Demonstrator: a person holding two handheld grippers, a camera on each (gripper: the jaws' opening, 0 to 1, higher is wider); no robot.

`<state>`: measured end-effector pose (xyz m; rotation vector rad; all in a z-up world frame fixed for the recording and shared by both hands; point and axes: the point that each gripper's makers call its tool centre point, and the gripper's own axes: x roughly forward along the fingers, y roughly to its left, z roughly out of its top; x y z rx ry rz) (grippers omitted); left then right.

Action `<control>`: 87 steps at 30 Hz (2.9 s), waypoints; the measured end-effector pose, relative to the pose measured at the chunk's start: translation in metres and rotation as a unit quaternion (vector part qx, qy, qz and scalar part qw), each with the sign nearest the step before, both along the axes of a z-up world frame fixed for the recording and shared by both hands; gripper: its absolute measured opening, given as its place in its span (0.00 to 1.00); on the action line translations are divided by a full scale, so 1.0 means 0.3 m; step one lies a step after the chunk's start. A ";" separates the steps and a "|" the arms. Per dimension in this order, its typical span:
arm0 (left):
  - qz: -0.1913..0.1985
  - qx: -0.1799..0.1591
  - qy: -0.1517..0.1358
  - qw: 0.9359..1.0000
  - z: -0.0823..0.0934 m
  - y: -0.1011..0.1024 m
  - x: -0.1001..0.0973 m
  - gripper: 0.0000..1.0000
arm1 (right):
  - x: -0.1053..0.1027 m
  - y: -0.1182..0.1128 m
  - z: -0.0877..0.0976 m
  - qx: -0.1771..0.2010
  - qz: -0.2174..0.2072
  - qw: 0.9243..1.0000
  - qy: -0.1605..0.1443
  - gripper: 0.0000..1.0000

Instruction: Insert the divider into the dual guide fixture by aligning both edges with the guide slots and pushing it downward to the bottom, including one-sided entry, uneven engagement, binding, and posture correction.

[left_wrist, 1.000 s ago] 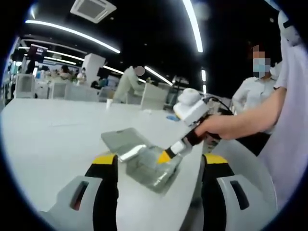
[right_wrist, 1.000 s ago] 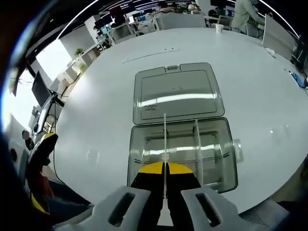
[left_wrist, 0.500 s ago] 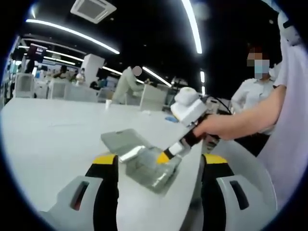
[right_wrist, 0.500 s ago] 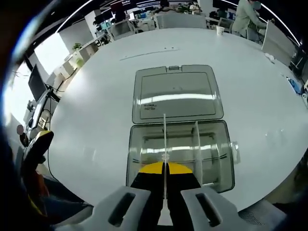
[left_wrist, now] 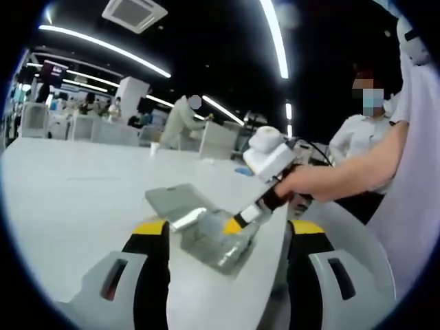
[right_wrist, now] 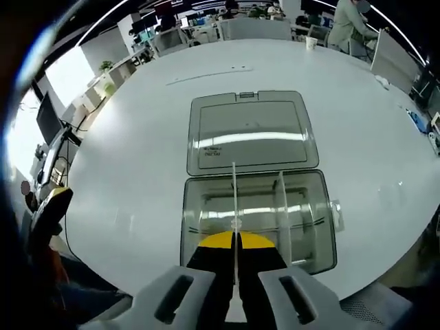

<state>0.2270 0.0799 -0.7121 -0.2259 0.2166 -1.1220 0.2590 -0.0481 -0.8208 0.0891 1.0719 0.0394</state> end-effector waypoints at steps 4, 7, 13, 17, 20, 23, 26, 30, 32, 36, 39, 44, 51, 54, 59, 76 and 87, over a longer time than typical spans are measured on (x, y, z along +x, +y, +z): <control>0.000 -0.001 0.002 1.000 -0.007 0.009 0.007 0.67 | 0.010 0.008 0.005 0.004 -0.004 1.000 0.004 0.00; -0.002 -0.001 0.003 1.000 -0.010 0.010 0.010 0.67 | 0.014 0.005 0.002 -0.006 0.002 1.000 0.006 0.00; 0.002 -0.007 0.005 1.000 -0.012 0.022 0.028 0.66 | 0.020 0.010 -0.003 -0.007 0.004 1.000 0.006 0.00; 0.003 -0.009 0.006 1.000 -0.012 0.026 0.035 0.66 | 0.020 0.010 -0.013 -0.010 0.006 1.000 0.010 0.00; 0.005 -0.008 0.006 1.000 -0.014 0.031 0.042 0.66 | 0.019 0.013 -0.020 -0.008 0.005 1.000 0.012 0.00; 0.006 -0.009 0.006 1.000 -0.013 0.034 0.047 0.66 | 0.021 0.016 -0.028 -0.007 0.004 1.000 0.014 0.00; 0.006 -0.008 0.006 1.000 -0.012 0.038 0.051 0.66 | 0.021 0.017 -0.035 -0.005 0.003 1.000 0.016 0.00; 0.007 -0.006 0.006 1.000 -0.013 0.042 0.057 0.66 | 0.025 0.022 -0.043 -0.005 0.004 1.000 0.018 0.00; 0.007 -0.006 0.006 1.000 -0.012 0.044 0.061 0.66 | 0.026 0.024 -0.046 -0.005 0.005 1.000 0.019 0.00; 0.006 -0.007 0.006 1.000 -0.009 0.045 0.065 0.66 | 0.028 0.025 -0.052 -0.004 0.005 1.000 0.021 0.00; 0.005 -0.007 0.006 1.000 -0.008 0.044 0.066 0.66 | 0.031 0.025 -0.057 -0.002 0.005 1.000 0.022 0.00; 0.006 -0.006 0.006 1.000 -0.009 0.044 0.072 0.66 | 0.032 0.027 -0.065 0.000 0.006 1.000 0.025 0.00; 0.006 -0.004 0.008 1.000 -0.012 0.044 0.073 0.66 | 0.029 0.031 -0.074 0.002 0.008 1.000 0.029 0.00; 0.006 -0.004 0.008 1.000 -0.013 0.045 0.073 0.66 | 0.029 0.031 -0.078 0.002 0.009 1.000 0.030 0.00; 0.007 -0.002 0.010 1.000 -0.017 0.046 0.076 0.66 | 0.031 0.030 -0.086 0.001 0.010 0.999 0.032 0.00; 0.008 0.000 0.011 1.000 -0.016 0.032 0.077 0.66 | 0.030 0.027 -0.091 0.004 0.017 0.999 0.037 0.00; 0.013 0.002 0.010 1.000 -0.010 0.025 0.065 0.66 | 0.027 0.024 -0.092 0.012 0.018 0.999 0.034 0.00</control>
